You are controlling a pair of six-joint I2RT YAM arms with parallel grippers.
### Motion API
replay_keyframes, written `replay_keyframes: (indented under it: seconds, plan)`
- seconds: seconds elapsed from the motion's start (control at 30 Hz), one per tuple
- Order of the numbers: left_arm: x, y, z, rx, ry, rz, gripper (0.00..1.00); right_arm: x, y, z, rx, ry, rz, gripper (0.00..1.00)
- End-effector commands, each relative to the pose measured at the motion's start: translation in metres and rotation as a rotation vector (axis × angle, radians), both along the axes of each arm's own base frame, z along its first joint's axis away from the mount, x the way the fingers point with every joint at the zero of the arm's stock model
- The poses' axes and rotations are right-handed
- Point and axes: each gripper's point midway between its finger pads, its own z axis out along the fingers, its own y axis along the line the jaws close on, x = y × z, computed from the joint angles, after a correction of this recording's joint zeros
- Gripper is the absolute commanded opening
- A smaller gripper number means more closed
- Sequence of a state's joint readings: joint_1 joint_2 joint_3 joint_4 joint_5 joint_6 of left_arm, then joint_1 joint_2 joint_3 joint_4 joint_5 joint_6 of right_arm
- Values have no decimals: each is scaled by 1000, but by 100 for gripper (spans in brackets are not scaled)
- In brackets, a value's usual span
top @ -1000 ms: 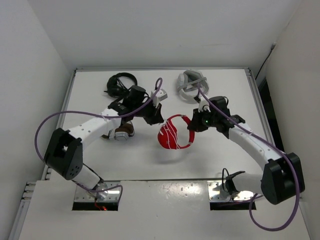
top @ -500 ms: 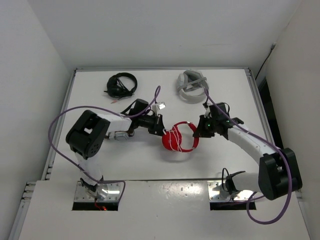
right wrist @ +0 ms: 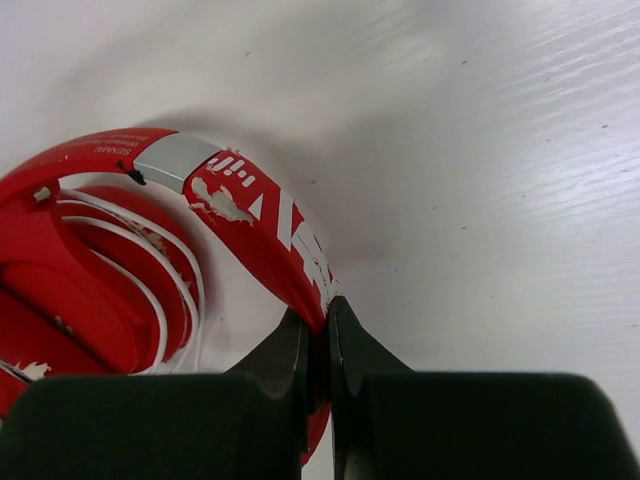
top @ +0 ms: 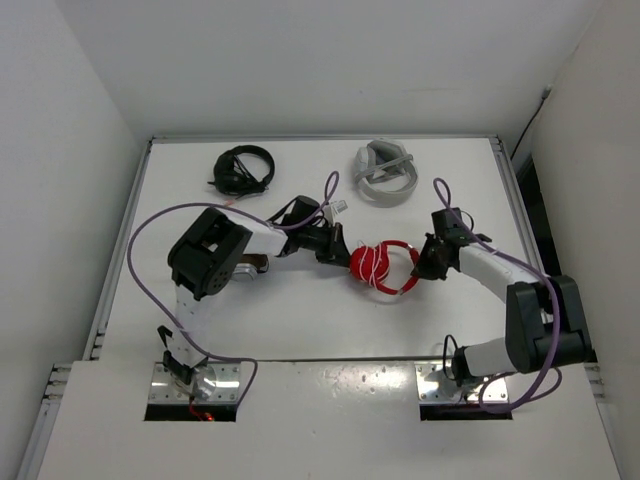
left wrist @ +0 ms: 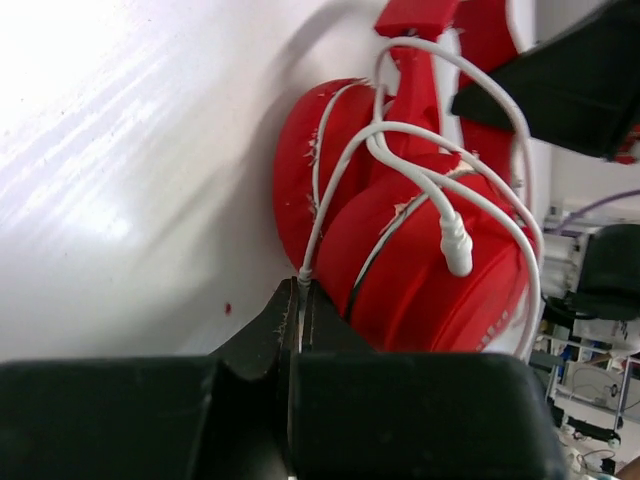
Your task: Wrap the headphones
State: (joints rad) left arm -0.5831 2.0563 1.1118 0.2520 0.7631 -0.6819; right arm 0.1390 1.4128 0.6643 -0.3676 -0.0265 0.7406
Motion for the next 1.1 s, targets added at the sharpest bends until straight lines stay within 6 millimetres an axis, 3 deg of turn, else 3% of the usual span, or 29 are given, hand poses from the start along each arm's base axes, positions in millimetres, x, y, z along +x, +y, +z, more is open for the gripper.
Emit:
replay_keyframes:
  seconds: [0.0,0.23,0.53,0.67,0.83,0.87,0.9,0.93,1.07]
  plan:
    - [-15,-15,-15,65,46,-51,0,47,-11,22,24,-159,-145,0]
    - [-15,-20,-40,164,78,-22,0,45,-17,19,53,-111,-225,0]
    - [-12,-12,-48,235,37,12,25,40,-28,11,4,-60,-268,0]
    - [-7,-3,-50,291,1,30,31,40,-28,11,4,-60,-268,0]
    - [14,14,-30,328,-101,108,33,33,-27,7,6,-47,-256,0]
    - [18,13,-18,318,-128,122,34,33,-27,7,6,-47,-256,0]
    - [21,14,-12,318,-144,135,35,33,-25,7,15,-45,-251,3]
    - [26,21,-11,334,-163,157,35,32,-25,5,16,-47,-251,14]
    - [37,27,8,317,-207,185,35,32,-24,6,37,-43,-251,25]
